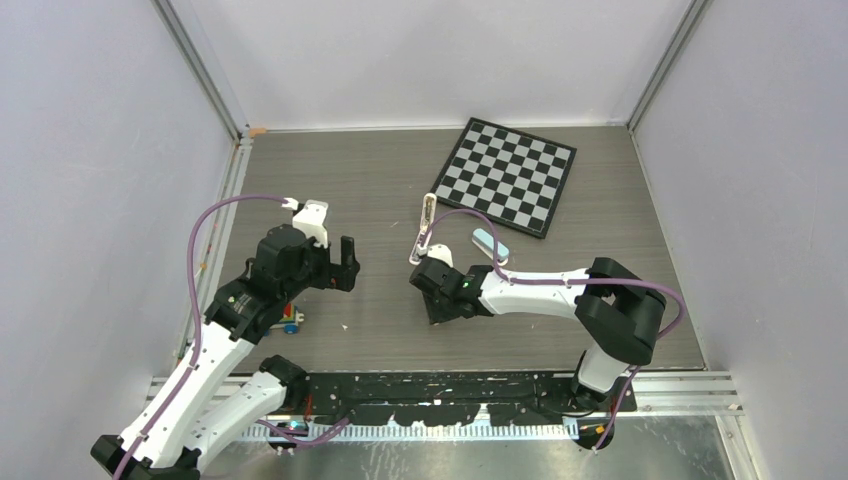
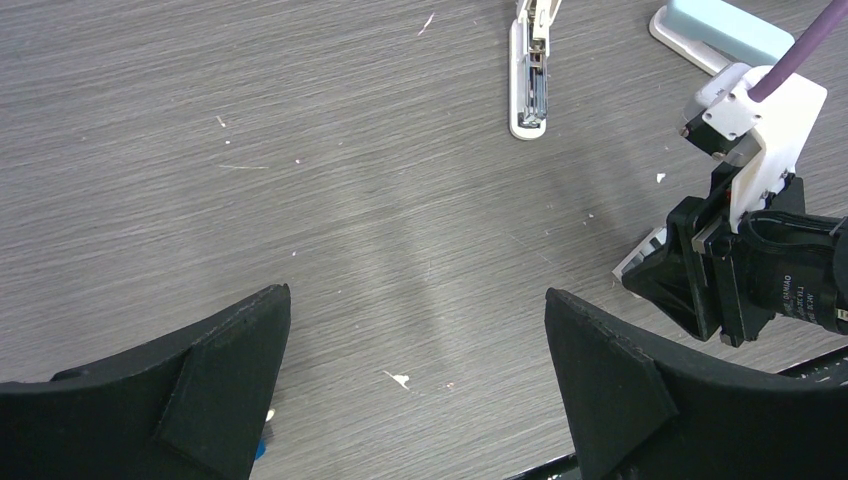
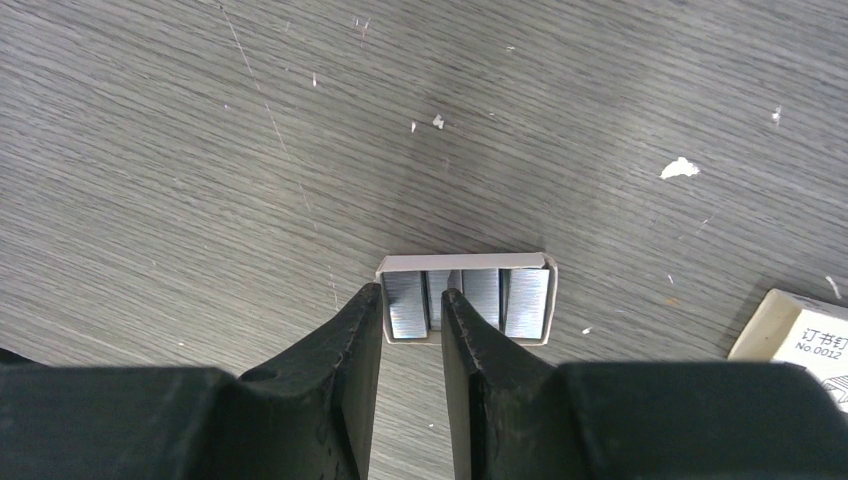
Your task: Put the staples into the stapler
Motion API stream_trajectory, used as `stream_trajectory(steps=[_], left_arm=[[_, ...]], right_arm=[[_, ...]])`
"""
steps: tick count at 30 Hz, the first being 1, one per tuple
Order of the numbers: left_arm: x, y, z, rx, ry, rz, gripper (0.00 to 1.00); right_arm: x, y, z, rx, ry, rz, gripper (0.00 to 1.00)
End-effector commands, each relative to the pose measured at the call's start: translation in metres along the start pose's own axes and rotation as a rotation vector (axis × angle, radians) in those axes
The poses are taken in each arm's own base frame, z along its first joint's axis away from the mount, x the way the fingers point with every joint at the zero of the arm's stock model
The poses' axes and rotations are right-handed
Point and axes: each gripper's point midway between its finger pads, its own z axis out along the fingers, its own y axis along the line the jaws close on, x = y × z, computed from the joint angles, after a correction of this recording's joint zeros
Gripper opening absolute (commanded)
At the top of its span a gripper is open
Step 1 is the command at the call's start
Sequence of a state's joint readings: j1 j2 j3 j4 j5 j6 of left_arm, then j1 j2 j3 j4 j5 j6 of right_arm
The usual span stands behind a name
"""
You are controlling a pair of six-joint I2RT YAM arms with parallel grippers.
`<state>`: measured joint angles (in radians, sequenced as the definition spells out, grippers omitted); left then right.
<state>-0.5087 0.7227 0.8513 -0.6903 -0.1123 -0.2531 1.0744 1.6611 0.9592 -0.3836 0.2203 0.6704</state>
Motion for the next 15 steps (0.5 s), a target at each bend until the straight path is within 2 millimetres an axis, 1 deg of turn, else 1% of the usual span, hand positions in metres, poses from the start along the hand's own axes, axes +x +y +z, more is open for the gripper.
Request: stream_trajectory(steps=[1, 3, 7, 11, 15], left_arm=[[-0.006, -0.001, -0.001, 0.004, -0.030, 0.007, 1.00], [-0.006, -0.001, 0.000, 0.004, -0.031, 0.006, 1.00], [-0.006, -0.001, 0.001, 0.006, -0.026, 0.007, 1.00], [-0.006, -0.001, 0.001, 0.005, -0.016, 0.008, 1.00], [-0.006, 0.000, -0.001, 0.004, -0.031, 0.005, 1.00]], right_arm=[[-0.012, 0.000, -0.002, 0.021, -0.037, -0.019, 0.32], [-0.013, 0.001, -0.004, 0.016, -0.039, -0.015, 0.32], [-0.023, 0.001, -0.013, 0.000, -0.065, 0.005, 0.33], [-0.035, -0.006, -0.024, 0.009, -0.104, 0.015, 0.39], [-0.035, -0.007, -0.026, -0.008, -0.094, 0.013, 0.39]])
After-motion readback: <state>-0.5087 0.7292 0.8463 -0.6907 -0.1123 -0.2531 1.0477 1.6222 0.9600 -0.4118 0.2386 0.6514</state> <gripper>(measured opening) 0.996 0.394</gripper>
